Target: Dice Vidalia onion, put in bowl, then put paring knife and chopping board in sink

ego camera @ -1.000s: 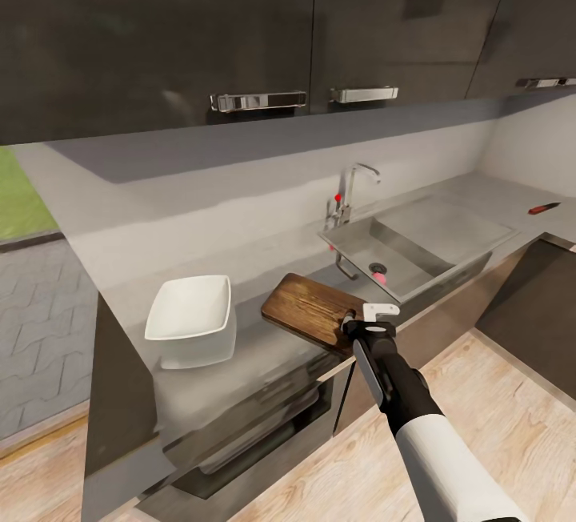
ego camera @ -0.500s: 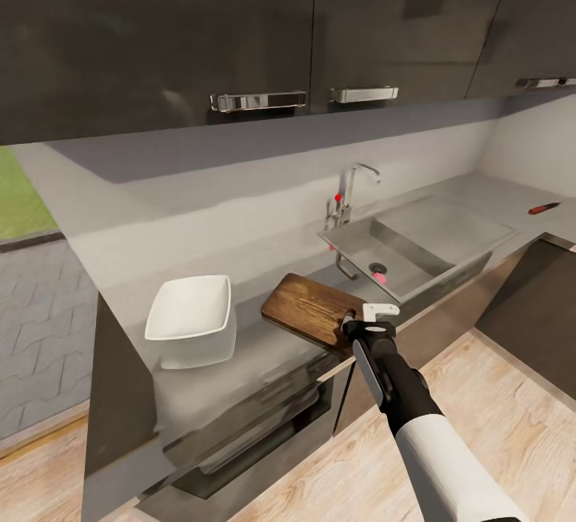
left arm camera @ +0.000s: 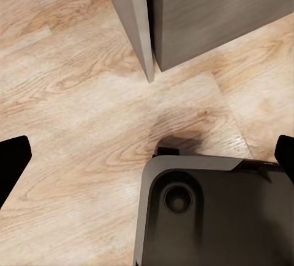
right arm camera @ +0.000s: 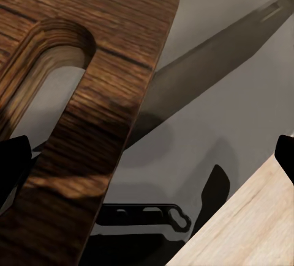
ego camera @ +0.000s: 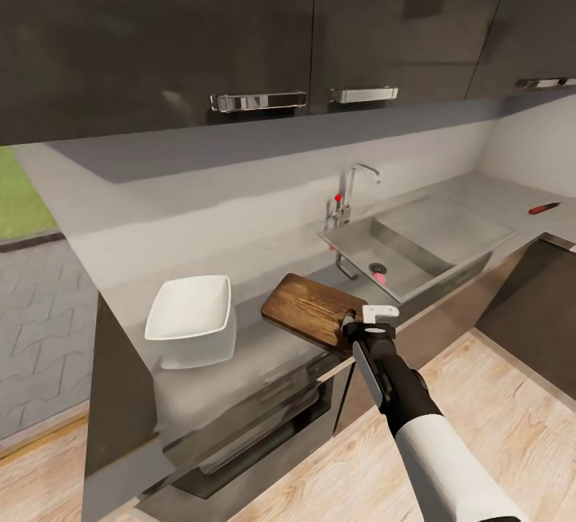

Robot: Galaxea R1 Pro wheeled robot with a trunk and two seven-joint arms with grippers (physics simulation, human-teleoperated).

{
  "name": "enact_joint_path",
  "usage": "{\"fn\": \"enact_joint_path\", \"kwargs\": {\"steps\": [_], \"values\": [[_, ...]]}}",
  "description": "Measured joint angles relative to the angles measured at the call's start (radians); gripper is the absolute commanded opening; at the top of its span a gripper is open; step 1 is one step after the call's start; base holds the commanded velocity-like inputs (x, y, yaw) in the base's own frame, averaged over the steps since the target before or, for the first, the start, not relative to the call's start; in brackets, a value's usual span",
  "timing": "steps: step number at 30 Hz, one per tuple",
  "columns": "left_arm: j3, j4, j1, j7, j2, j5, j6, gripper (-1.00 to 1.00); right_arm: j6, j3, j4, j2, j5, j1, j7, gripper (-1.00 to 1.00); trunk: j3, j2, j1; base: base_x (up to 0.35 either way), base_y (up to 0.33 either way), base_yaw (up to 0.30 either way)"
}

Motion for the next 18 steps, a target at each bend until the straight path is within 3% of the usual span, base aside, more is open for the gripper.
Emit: {"fn": "enact_joint_path", "kwargs": {"steps": [17,18], "values": [[0.0,0.001,0.0,0.0,0.0,0.0,0.001,1.0,0.0,0.0,0.0,-0.001,0.001,0.0,0.0,1.0,0.0,0.0,0.0,0.0,0.0,0.0],[0.0,0.001,0.0,0.0,0.0,0.0,0.001,1.0,0.0,0.0,0.0,-0.001,0.001,0.0,0.0,-1.0,0.0,0.0,0.0,0.0,0.0,0.0]]}}
